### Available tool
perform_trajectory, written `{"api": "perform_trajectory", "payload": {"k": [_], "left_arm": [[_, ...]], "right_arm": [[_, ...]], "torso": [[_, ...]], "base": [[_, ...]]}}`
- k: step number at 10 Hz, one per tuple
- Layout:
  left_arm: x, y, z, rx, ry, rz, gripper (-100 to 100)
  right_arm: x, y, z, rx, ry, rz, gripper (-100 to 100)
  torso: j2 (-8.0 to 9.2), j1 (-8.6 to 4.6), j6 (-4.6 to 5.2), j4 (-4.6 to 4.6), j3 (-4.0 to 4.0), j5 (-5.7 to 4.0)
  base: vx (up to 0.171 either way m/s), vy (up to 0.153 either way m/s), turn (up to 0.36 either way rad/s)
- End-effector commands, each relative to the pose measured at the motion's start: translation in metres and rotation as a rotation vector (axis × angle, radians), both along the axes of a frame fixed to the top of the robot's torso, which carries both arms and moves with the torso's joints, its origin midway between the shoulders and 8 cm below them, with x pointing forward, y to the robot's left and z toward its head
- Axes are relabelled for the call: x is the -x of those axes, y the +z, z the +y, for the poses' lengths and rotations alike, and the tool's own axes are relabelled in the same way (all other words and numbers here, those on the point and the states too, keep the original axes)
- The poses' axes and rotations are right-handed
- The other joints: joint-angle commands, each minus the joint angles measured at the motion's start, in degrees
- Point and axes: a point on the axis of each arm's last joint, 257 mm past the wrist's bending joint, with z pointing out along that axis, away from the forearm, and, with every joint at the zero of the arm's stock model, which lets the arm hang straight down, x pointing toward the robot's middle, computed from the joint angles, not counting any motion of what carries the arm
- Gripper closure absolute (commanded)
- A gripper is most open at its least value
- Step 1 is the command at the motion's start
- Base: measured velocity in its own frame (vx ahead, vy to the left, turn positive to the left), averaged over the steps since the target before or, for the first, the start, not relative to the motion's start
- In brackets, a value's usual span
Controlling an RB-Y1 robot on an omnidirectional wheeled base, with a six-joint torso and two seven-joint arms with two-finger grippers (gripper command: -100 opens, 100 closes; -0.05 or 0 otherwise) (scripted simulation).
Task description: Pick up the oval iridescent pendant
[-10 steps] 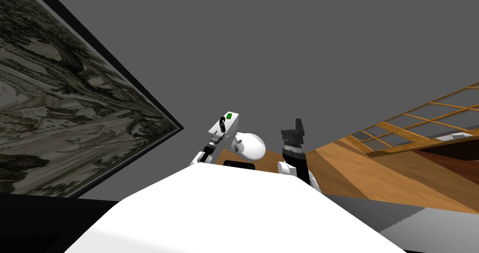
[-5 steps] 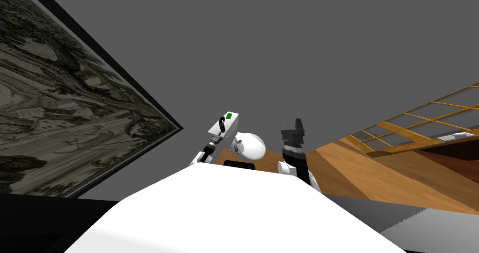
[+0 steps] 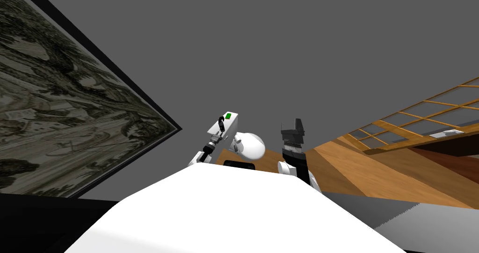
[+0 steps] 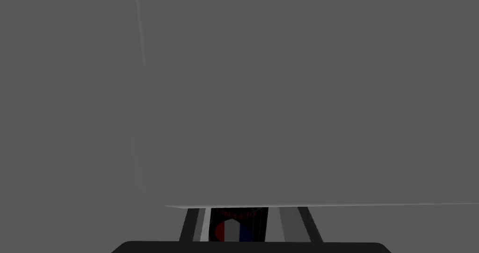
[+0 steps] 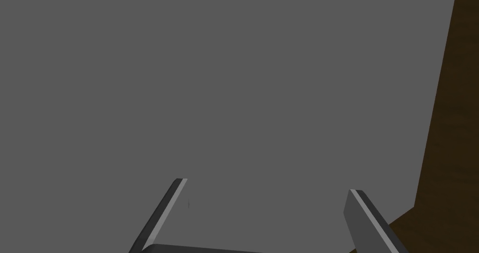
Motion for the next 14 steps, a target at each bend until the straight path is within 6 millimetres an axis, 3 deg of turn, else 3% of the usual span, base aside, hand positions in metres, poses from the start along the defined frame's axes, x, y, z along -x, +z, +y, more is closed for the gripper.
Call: {"api": "perform_trajectory", "payload": {"k": [1,14], "left_arm": [[0.000,0.001,0.005,-0.021,-0.014,0.008,-100],[-0.001,0.012,0.055,-0.226,-0.123,0.096,-100]], "right_arm": [[0.000,0.000,0.000,0.000,0.000,0.000,0],[0.000,0.000,0.000,0.000,0.000,0.000,0]], "torso": [[0.00,0.00,0.00,0.00,0.00,0.00],[0.05,0.03,-0.03,0.01,0.03,0.01]], "base": [[-0.021,0.019,-0.129],[-0.023,0.014,-0.112]]}}
